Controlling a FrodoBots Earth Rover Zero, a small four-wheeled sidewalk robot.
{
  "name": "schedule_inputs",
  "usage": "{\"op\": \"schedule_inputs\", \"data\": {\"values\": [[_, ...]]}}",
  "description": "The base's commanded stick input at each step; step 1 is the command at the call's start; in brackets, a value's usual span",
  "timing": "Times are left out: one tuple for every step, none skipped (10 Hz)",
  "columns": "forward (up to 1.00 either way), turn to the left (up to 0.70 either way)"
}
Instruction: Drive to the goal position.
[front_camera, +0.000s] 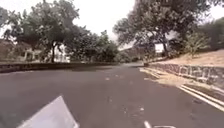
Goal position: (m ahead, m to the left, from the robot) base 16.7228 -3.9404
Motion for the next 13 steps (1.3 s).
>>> {"op": "schedule_inputs", "data": {"values": [[0.5,0.0],[0.5,0.0],[0.5,0.0],[0.5,0.0],[0.5,0.0],[0.5,0.0],[0.5,0.0],[0.5,0.0],[0.5,0.0],[0.5,0.0],[0.5,0.0],[0.5,0.0],[0.5,-0.5]]}}
